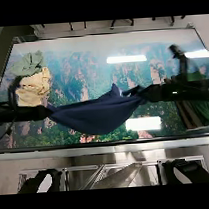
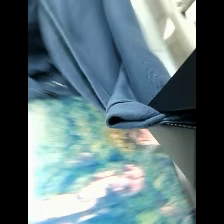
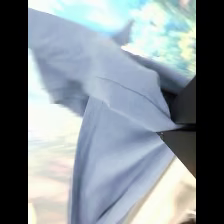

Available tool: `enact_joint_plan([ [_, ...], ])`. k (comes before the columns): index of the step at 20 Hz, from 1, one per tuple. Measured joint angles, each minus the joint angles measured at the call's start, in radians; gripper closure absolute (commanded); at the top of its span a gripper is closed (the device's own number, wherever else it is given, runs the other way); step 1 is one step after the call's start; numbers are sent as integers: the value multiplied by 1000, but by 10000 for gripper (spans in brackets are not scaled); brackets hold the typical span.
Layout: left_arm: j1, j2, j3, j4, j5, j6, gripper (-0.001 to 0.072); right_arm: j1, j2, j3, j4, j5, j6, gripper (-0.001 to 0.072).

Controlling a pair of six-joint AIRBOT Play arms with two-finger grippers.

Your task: Fold the shirts.

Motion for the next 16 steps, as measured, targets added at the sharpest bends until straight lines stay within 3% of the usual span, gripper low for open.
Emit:
enact_joint_plan([
  [5, -79, 50, 360, 10, -65, -53, 691, -41, 120, 231, -84, 63, 69, 687],
  [12, -147, 50, 998, 187, -143, -171, 692, -50, 12, 707, -117, 132, 93, 687],
  [16, -156, -38, 1004, 236, -206, -189, 691, -50, -156, 804, -163, 165, 96, 686],
])
